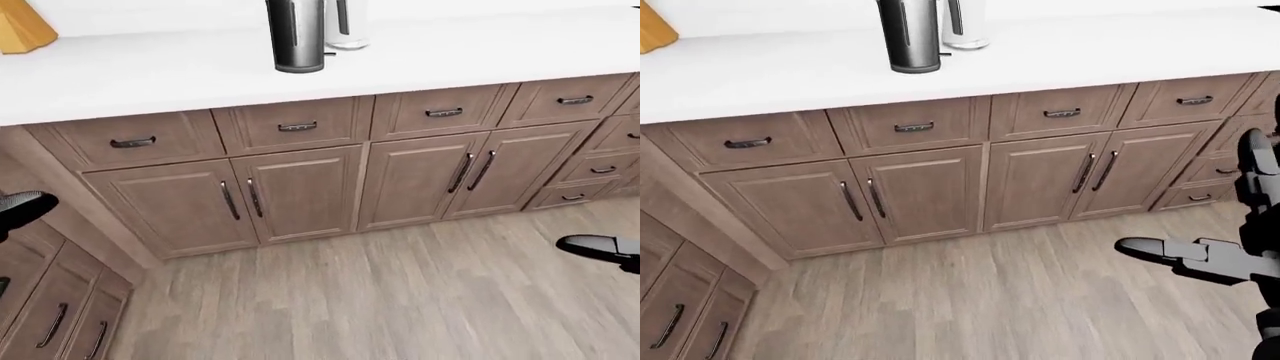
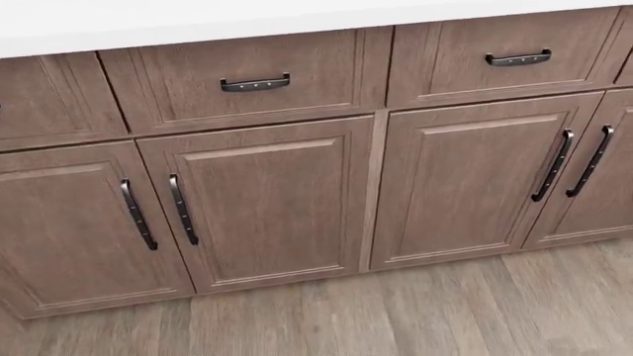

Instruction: Close the lid of the electric kettle.

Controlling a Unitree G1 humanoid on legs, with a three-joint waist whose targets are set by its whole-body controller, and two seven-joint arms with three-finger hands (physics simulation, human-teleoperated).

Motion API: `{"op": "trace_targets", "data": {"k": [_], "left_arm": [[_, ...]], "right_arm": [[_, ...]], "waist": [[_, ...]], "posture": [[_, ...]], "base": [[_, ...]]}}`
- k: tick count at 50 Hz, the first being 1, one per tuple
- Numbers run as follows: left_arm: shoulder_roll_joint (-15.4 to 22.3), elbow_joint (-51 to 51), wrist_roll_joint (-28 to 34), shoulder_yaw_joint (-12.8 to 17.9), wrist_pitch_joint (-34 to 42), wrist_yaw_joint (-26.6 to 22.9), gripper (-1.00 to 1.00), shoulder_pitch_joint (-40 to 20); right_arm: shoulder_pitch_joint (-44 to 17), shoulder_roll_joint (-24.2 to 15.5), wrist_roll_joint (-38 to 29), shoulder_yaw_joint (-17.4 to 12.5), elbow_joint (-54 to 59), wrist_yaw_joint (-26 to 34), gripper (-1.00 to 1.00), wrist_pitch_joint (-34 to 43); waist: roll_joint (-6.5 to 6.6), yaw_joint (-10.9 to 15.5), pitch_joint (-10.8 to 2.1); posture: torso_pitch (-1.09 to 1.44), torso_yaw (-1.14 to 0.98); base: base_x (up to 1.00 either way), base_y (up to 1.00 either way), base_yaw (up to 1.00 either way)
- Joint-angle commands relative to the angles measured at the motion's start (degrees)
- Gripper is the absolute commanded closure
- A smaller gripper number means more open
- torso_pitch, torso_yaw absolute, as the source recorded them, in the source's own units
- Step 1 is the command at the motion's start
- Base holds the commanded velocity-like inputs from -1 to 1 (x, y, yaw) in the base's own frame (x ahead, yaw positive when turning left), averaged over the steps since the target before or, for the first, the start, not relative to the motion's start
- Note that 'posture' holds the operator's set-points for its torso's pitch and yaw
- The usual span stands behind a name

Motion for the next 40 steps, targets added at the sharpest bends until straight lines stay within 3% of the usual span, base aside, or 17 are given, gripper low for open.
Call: {"op": "trace_targets", "data": {"k": [1, 2, 4, 6, 7, 18, 29, 30, 32, 40], "left_arm": [[1.67, -0.99, 0.3, 1.17, -1.68, -0.18, -1.0, -0.91], [1.67, -1.03, 0.26, 1.19, -1.62, -0.15, -1.0, -0.92], [1.64, -1.09, 0.28, 1.11, -1.61, -0.13, -1.0, -0.93], [1.58, -1.04, 0.47, 0.89, -1.71, -0.17, -1.0, -1.0], [1.55, -0.99, 0.63, 0.79, -1.8, -0.24, -1.0, -1.0], [1.46, -1.17, 0.6, 0.83, -1.53, -0.25, -1.0, -1.09], [1.24, -1.2, 0.74, 0.5, -1.64, -0.29, -1.0, -1.06], [1.18, -1.14, 0.87, 0.45, -1.73, -0.4, -1.0, -1.01], [1.19, -1.26, 0.78, 0.49, -1.58, -0.37, -1.0, -1.06], [1.23, -1.2, 0.88, 0.26, -1.54, -0.27, -1.0, -1.28]], "right_arm": [[-0.66, -0.78, -0.51, 0.13, -1.37, -0.07, -0.97, -1.81], [-0.82, -0.56, -0.43, 0.06, -1.37, -0.02, -0.96, -1.81], [-1.17, -0.46, -0.11, -0.14, -1.37, -0.22, -0.97, -1.63], [-1.24, -0.46, -0.12, -0.06, -1.37, -0.38, -0.96, -1.5], [-1.38, -0.6, -0.06, -0.06, -1.37, -0.48, -0.97, -1.29], [-2.25, -0.71, 0.27, 0.29, -1.37, -1.48, -0.97, -0.43], [-2.15, -0.61, -0.16, 1.08, -1.3, -1.43, -0.96, 0.21], [-2.11, -0.62, -0.28, 1.13, -1.35, -1.37, -0.96, 0.35], [-2.2, -0.34, -0.33, 1.26, -1.28, -1.38, -0.96, 0.25], [-2.41, -0.59, -0.54, 1.25, -1.3, -1.13, -0.96, 0.56]], "waist": [[-1.17, 0.52, -0.99], [-0.31, 0.36, 0.02], [1.25, 0.21, -0.6], [3.78, -0.33, -0.72], [2.34, -0.41, 0.06], [1.39, 0.56, -0.47], [1.7, 0.79, -0.69], [1.89, 0.74, -2.09], [2.1, 0.8, -0.8], [3.07, 0.65, -0.98]], "posture": [[0.0, 0.0], [0.0, 0.0], [0.0, 0.0], [0.0, 0.0], [0.0, 0.0], [0.0, 0.0], [0.0, 0.0], [0.0, 0.0], [0.0, 0.0], [0.0, 0.0]], "base": [[0.0, 0.07, 0.0], [0.0, 0.0, 0.0], [0.0, 0.0, 0.0], [0.0, 0.0, 0.0], [0.0, 0.0, 0.0], [0.0, 0.0, 0.0], [0.0, 0.0, 0.0], [0.09, 0.0, 0.0], [0.13, 0.0, 0.0], [0.14, 0.0, 0.0]]}}
